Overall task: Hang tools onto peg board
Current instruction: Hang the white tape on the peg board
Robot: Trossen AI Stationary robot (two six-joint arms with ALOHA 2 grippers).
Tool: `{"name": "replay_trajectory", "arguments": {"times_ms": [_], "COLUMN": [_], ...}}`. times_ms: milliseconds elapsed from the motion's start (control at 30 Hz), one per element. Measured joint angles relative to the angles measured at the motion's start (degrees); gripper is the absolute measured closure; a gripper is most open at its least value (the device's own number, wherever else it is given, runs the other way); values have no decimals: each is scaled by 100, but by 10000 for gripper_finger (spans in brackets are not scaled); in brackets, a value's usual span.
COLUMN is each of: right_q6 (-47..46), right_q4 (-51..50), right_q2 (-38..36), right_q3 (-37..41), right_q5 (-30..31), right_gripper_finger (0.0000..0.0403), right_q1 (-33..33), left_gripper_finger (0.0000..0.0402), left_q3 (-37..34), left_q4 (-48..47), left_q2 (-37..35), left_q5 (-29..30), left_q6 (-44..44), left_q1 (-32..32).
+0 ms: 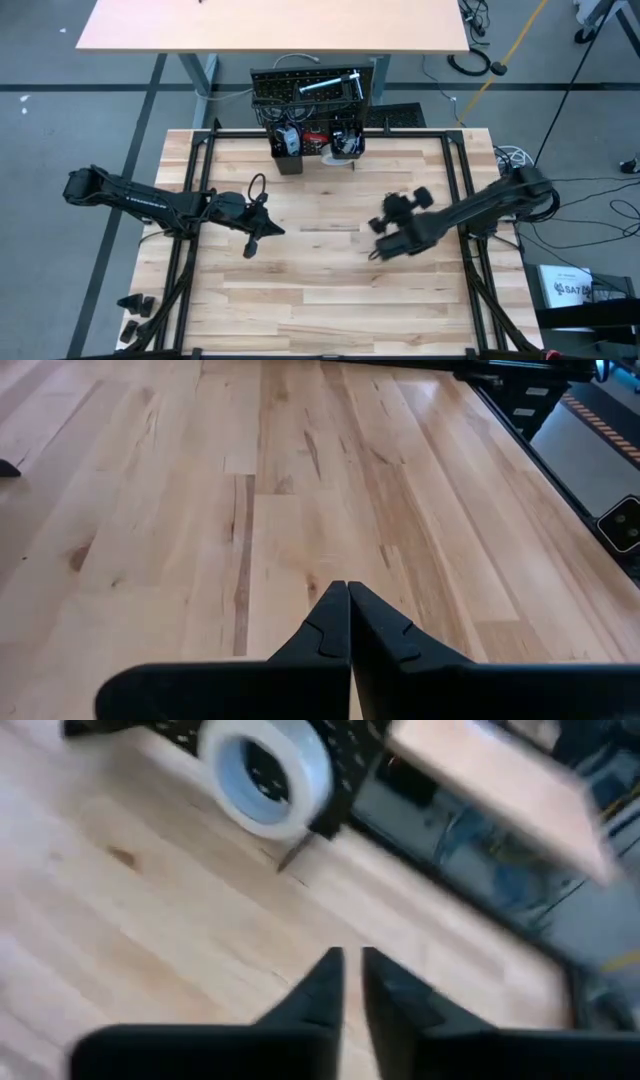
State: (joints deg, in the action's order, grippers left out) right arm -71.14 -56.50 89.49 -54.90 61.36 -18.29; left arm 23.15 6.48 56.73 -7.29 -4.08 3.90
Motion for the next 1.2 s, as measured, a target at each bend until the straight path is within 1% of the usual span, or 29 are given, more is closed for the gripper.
{"name": "replay_trajectory", "arguments": {"times_ms": [33,67,100,133,200,233,267,300,400,433,533,567,667,733,800,900,967,1033,1200], "right_q6": [109,398,860,1503,2715,3158,3438,3649,4034,4219,4758,4861,5014,5073,5089,5110,5074,4988,4822], "right_q4": [543,1247,2073,3048,5052,5821,6299,6555,6731,6931,8066,8316,8387,8672,8942,9167,9585,9924,10386], "right_q2": [-330,-661,-993,-1302,-1699,-1784,-1836,-1878,-1872,-1803,-1489,-1352,-872,-526,-206,255,420,571,811], "right_q3": [415,811,1190,1541,2201,2471,2664,2789,2930,2968,2927,2867,2675,2499,2352,2260,2240,2221,2193], "right_q5": [-65,-245,-642,-1312,-2845,-3405,-3692,-3788,-3803,-3948,-5017,-5256,-5649,-6001,-6292,-6555,-6720,-6754,-6750], "right_gripper_finger": [386,391,392,395,400,401,401,402,403,403,403,403,403,403,403,403,403,403,403], "right_q1": [70,170,329,529,1024,1245,1450,1646,2353,2582,3215,3409,3925,4184,4388,4604,4698,4763,4910], "left_gripper_finger": [402,401,402,402,402,402,402,402,401,402,402,402,402,401,402,402,402,402,402], "left_q3": [-2,-2,-2,-1,-1,-2,-2,-2,-2,-2,-2,-2,-2,-2,-2,-2,-2,-2,-1], "left_q4": [3,4,9,41,103,140,196,251,348,364,383,422,459,467,461,426,367,313,306], "left_q2": [-1,0,0,-1,-2,0,0,-1,0,-2,-2,-2,-2,-2,-2,-2,-2,-2,-2], "left_q5": [0,0,0,0,0,1,0,2,0,0,2,3,24,26,26,26,26,26,26], "left_q6": [-2,-8,-9,-9,-9,-11,-11,-12,-71,-124,-142,-140,-146,-146,-146,-157,-157,-157,-141], "left_q1": [0,0,0,0,0,0,0,0,0,0,-1,0,0,0,0,0,0,0,0]}}
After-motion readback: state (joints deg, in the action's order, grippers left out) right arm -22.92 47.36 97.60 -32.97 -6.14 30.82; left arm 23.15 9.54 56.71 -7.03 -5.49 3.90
